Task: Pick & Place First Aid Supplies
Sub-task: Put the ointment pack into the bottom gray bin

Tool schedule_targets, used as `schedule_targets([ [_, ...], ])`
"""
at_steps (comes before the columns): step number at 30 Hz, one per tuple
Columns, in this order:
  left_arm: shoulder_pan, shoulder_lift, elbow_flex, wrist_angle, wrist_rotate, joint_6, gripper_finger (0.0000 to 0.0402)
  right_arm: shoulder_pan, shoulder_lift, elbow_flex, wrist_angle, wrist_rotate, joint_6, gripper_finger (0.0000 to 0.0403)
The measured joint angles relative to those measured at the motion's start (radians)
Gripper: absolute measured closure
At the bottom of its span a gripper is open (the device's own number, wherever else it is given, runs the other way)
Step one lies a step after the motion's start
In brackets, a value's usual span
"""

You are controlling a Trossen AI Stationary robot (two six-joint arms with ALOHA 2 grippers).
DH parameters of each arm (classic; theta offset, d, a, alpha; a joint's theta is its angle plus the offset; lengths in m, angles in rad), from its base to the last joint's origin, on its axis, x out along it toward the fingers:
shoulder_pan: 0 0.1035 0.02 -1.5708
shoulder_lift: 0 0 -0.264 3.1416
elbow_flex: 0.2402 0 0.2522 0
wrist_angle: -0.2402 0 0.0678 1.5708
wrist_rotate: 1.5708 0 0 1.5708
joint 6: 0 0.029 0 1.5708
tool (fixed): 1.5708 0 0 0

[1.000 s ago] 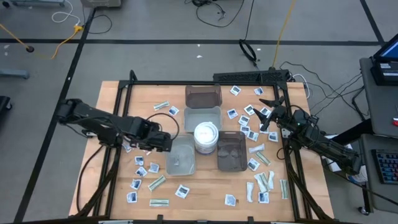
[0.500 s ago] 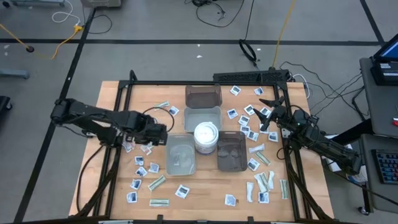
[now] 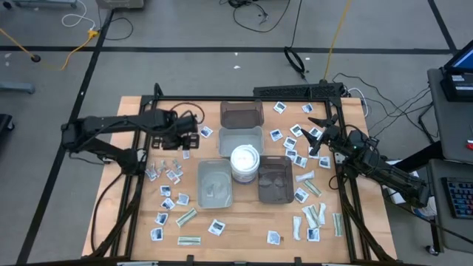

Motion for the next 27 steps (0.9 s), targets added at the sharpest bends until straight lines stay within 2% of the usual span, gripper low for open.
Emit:
schedule_targets([
  [5,0.057,0.01,0.001,0.001,-0.01,0.036,0.0215,0.0,0.0,0.0,0.0,0.0,0.0,0.014],
  [11,0.056,0.073,-0.03,0.046,-0.027,0.033,0.0215,0.0,0.0,0.0,0.0,0.0,0.0,0.014],
  [27,0.018,0.192,-0.182,0.301,-0.026,-0.057,0.0215,0.0,0.0,0.0,0.0,0.0,0.0,0.014],
])
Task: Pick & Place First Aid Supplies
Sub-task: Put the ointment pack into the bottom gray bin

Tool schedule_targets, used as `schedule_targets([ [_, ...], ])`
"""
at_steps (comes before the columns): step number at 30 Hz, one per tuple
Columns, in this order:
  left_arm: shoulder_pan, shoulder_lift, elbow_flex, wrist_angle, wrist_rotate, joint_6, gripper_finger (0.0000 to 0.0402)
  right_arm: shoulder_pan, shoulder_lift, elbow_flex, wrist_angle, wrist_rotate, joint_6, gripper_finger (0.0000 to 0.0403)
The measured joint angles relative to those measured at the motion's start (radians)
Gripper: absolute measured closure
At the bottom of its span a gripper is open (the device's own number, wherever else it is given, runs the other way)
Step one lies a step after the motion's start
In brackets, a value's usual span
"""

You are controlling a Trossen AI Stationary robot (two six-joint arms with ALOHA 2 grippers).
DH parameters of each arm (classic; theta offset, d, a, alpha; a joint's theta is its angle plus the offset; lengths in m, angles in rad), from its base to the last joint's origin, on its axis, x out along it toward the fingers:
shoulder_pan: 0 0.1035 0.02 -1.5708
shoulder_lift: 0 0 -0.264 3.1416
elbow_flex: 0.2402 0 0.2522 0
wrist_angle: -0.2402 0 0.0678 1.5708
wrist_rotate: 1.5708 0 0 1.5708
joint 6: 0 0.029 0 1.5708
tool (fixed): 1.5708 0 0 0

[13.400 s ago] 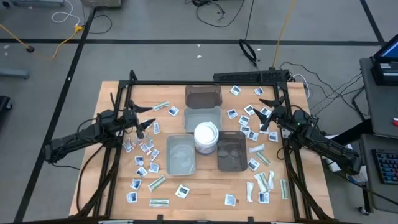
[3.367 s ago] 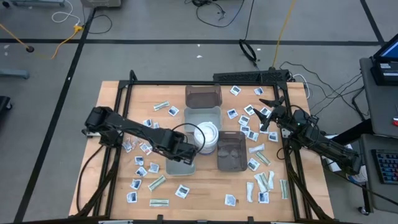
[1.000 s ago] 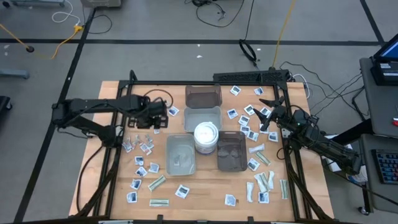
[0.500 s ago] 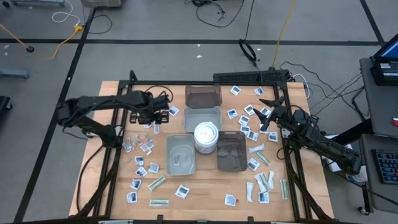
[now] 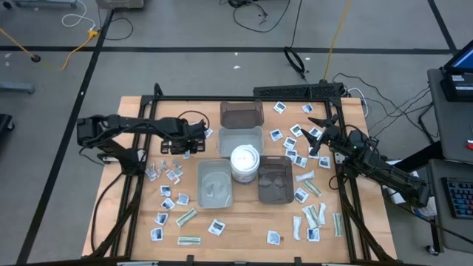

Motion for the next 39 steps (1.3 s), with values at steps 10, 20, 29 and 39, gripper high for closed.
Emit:
schedule_targets([
  [10,0.003,0.038,-0.032,0.048,-0.044,-0.021,0.022,0.0,0.0,0.0,0.0,0.0,0.0,0.014],
  [20,0.004,0.05,-0.032,0.066,-0.05,0.029,0.033,0.0,0.0,0.0,0.0,0.0,0.0,0.014],
  [29,0.003,0.089,-0.03,0.113,-0.025,0.046,0.0341,0.0,0.0,0.0,0.0,0.0,0.0,0.014],
  [39,0.003,0.103,-0.03,0.141,-0.006,0.064,0.0393,0.0,0.0,0.0,0.0,0.0,0.0,0.014],
])
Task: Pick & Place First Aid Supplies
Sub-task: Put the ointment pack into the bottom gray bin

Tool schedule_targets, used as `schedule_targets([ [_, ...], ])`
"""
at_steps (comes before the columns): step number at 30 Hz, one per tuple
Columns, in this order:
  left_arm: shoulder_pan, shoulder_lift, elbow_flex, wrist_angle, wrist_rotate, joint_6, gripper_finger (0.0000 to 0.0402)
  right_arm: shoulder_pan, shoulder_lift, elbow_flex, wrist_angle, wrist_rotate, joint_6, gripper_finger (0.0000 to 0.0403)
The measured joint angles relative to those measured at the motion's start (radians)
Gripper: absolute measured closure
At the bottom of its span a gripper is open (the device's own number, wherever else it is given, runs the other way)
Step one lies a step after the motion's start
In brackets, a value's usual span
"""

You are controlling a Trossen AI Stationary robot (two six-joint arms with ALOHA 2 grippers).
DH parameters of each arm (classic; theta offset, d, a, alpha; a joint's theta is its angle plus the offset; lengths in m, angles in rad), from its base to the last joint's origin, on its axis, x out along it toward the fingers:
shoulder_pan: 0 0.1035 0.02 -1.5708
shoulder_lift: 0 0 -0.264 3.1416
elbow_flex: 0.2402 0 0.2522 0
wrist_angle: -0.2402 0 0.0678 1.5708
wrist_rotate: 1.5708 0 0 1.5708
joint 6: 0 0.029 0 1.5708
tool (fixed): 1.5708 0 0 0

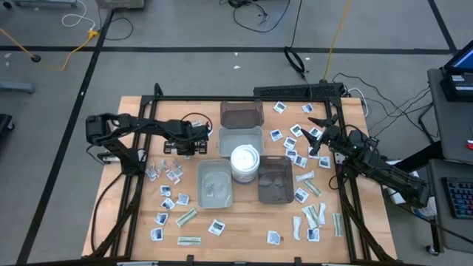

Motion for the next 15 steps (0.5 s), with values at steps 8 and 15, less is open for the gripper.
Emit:
schedule_targets([
  [8,0.0,-0.044,-0.006,-0.006,0.025,0.035,0.0399,0.0,0.0,0.0,0.0,0.0,0.0,0.014],
  [15,-0.01,-0.212,-0.005,-0.062,0.026,0.026,0.04,0.0,0.0,0.0,0.0,0.0,0.0,0.014],
])
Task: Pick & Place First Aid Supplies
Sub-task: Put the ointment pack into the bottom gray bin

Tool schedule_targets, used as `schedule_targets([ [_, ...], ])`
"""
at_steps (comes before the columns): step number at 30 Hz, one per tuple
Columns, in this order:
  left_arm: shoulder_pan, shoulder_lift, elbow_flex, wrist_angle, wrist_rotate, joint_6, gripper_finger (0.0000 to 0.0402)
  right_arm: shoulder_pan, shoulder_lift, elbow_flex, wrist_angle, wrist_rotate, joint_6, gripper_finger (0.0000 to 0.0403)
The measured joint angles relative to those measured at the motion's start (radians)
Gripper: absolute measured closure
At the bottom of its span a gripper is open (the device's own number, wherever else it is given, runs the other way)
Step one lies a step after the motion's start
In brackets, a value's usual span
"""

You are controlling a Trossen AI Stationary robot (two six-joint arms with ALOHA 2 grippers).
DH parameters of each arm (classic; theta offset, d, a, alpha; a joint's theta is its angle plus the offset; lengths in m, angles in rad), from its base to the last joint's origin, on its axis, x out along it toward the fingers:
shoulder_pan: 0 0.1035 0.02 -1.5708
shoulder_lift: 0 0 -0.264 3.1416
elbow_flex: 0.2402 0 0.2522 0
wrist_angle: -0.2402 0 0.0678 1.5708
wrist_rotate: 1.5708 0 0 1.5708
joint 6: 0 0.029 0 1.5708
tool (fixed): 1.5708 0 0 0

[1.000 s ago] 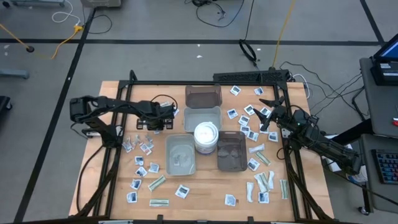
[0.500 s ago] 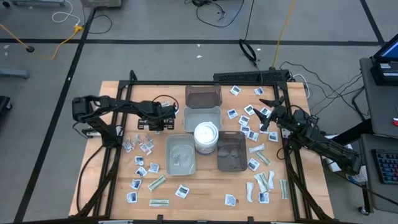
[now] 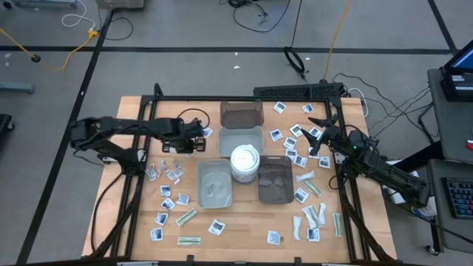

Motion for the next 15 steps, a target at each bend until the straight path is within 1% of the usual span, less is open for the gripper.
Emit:
schedule_targets([
  [5,-0.025,-0.107,0.0,-0.108,0.035,-0.005,0.04,0.0,0.0,0.0,0.0,0.0,0.0,0.014],
  [9,-0.054,-0.188,0.002,-0.193,0.042,-0.021,0.0401,0.0,0.0,0.0,0.0,0.0,0.0,0.014],
  [15,-0.086,-0.264,0.002,-0.224,0.072,-0.033,0.0401,0.0,0.0,0.0,0.0,0.0,0.0,0.014],
])
